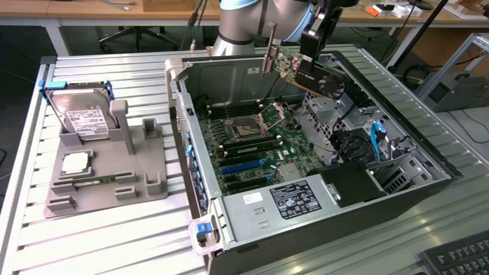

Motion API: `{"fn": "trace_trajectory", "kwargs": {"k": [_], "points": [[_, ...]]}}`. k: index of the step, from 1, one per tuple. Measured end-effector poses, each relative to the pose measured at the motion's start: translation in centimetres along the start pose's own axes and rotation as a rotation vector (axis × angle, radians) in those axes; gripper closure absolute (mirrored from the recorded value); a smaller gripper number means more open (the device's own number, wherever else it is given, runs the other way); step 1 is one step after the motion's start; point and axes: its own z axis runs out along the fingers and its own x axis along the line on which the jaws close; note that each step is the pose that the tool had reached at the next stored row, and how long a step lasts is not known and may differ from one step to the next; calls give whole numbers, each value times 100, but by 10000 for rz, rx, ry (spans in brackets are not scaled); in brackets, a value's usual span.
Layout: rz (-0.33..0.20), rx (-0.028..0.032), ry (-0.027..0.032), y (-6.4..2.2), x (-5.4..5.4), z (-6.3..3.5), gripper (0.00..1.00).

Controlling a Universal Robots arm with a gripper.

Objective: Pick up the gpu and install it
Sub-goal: 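Insert the gpu into the slot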

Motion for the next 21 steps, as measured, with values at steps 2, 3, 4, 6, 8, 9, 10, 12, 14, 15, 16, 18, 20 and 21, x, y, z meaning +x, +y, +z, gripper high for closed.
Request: {"fn": "trace_trajectory", "kwargs": {"k": [2, 3, 4, 6, 8, 9, 10, 12, 14, 15, 16, 18, 20, 21], "points": [[-64, -2, -1, 0, 0, 0, 73], [-95, -3, -2, 0, 0, 0, 73], [-131, -4, -3, 0, 0, 0, 73], [-178, -6, -4, 0, 0, 0, 73], [-227, -7, -5, 0, 0, 0, 73], [-251, -7, -6, 0, 0, 0, 73], [-287, -8, -7, 0, 0, 0, 73], [-366, -10, -9, 0, 0, 0, 73], [-438, -12, -11, 0, 0, 0, 73], [-466, -13, -11, 0, 0, 0, 73], [-507, -14, -12, 0, 0, 0, 73], [-566, -15, -13, 0, 0, 0, 73], [-623, -17, -15, 0, 0, 0, 73], [-650, -18, -16, 0, 0, 1, 73]]}}
